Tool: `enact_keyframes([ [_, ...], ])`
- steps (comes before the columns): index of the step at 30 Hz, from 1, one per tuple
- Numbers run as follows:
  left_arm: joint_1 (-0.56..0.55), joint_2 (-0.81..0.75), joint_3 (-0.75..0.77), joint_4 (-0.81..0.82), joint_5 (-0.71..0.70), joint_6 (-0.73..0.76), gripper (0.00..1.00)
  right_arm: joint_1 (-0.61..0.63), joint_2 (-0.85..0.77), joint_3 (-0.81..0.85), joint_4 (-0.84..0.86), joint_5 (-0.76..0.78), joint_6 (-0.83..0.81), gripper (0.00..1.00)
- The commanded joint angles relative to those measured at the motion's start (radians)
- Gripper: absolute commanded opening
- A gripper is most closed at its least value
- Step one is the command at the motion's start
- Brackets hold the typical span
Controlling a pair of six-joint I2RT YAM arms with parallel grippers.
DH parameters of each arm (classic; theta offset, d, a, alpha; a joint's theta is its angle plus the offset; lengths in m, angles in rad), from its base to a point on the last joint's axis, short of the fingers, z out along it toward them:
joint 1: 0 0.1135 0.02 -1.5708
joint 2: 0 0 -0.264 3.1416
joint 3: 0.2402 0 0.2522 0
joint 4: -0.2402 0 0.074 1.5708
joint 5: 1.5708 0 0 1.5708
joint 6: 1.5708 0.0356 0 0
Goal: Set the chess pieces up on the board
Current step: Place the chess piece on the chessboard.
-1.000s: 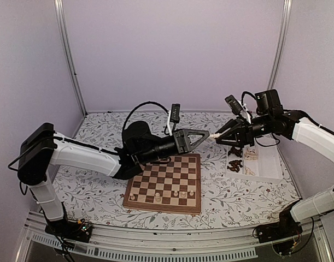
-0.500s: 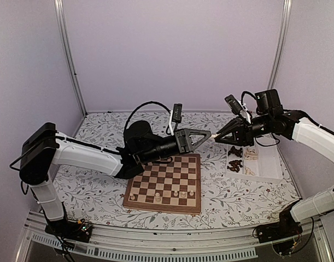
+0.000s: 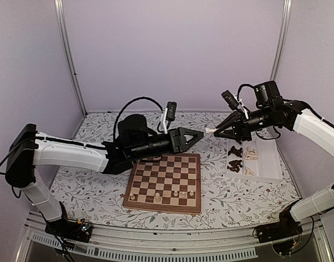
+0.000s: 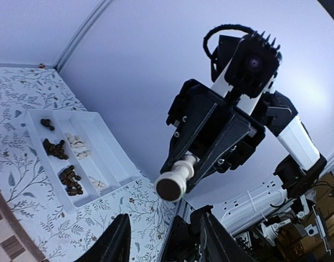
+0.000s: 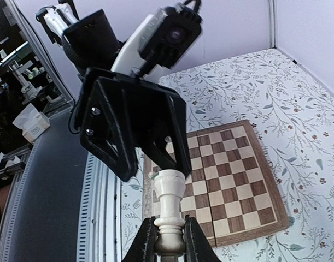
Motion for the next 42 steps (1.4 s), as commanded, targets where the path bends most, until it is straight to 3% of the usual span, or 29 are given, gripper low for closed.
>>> enact_keyframes([
  [1,0.023,-0.225,-0.042,-0.353,-0.190,0.215,0.47,0.064,0.071,0.109,-0.179,0.263,-0.182,0.00],
  [7,0.025,-0.489,-0.158,-0.615,-0.410,0.265,0.47,0.241,0.228,0.200,-0.299,0.610,-0.304,0.00],
  [16,0.029,-0.770,-0.298,-0.791,-0.557,0.213,0.48,0.379,0.482,0.295,-0.369,0.799,-0.318,0.00],
  [33,0.030,-0.709,-0.288,-0.840,-0.529,0.218,0.48,0.449,0.741,0.416,-0.438,0.918,-0.303,0.03],
  [42,0.028,-0.684,-0.284,-0.835,-0.522,0.218,0.48,0.456,0.736,0.418,-0.424,0.906,-0.300,0.29],
])
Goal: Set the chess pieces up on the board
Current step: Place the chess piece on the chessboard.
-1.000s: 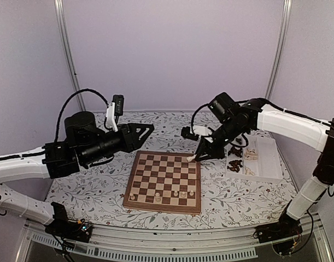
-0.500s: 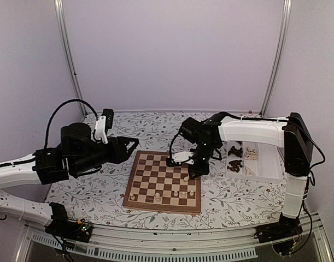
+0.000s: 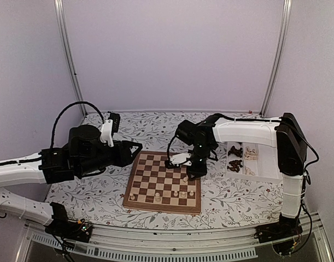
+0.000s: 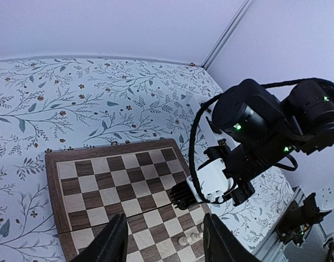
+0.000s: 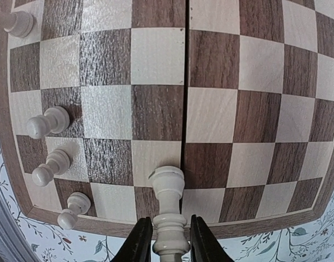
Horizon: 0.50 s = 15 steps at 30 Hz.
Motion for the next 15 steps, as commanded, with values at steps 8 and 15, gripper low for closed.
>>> enact_keyframes([
  [8,0.012,0.037,0.021,-0.004,0.017,0.022,0.49,0.010,-0.007,0.017,-0.012,-0.022,0.012,0.37],
  [15,0.010,0.196,0.147,-0.091,0.096,0.133,0.50,-0.081,-0.194,-0.120,0.033,-0.078,0.027,0.47],
])
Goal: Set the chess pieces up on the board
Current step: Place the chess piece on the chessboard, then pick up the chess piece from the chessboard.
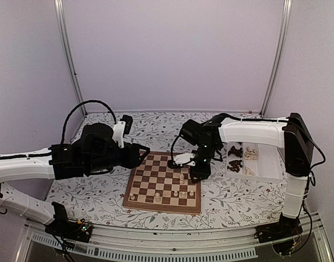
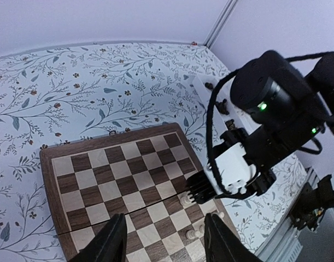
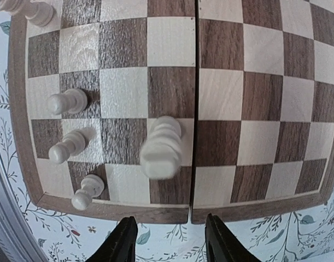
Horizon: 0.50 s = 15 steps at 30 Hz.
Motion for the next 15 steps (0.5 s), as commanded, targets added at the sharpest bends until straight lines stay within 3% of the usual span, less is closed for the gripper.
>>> enact_keyframes([
  [1,0.010,0.136,0.134,-0.094,0.076,0.110,0.50,-0.100,-0.170,-0.089,0.029,-0.098,0.025,0.47],
  [8,0.002,0.396,0.343,-0.228,0.165,0.243,0.51,-0.373,-0.454,-0.338,0.214,-0.417,0.082,0.48],
  [15,-0.036,0.649,0.562,-0.396,0.216,0.270,0.49,-0.529,-0.621,-0.562,0.448,-0.524,0.170,0.50],
])
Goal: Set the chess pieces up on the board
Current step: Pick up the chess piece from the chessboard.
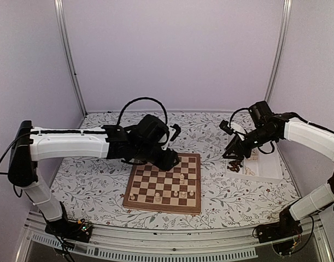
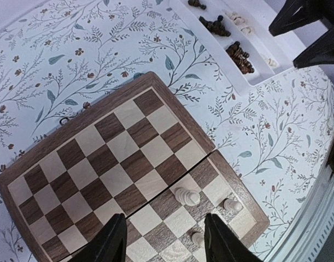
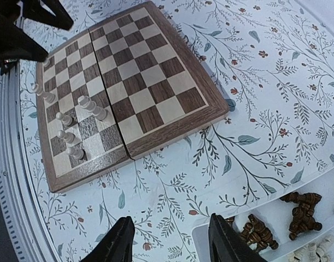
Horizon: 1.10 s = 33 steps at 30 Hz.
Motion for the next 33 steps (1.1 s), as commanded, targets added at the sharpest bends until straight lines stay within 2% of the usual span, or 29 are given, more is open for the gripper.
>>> enact_keyframes([
  [1,-0.031,0.136,0.126,-0.156,0.051,0.042,0.49,-0.047,-0.060,-0.105,0.173,-0.121,0.068,0.50],
  [6,-0.051,0.256,0.225,-0.224,0.060,0.034,0.46,-0.058,-0.070,-0.139,0.192,-0.112,0.050,0.51],
  [15,-0.056,0.362,0.325,-0.258,0.073,0.034,0.38,-0.058,-0.053,-0.142,0.189,-0.128,0.040,0.51],
  [26,-0.056,0.370,0.320,-0.284,0.084,0.027,0.29,-0.058,-0.040,-0.142,0.189,-0.129,0.034,0.51],
  [33,-0.056,0.359,0.324,-0.292,0.074,0.041,0.15,-0.059,-0.030,-0.140,0.189,-0.132,0.032,0.51],
])
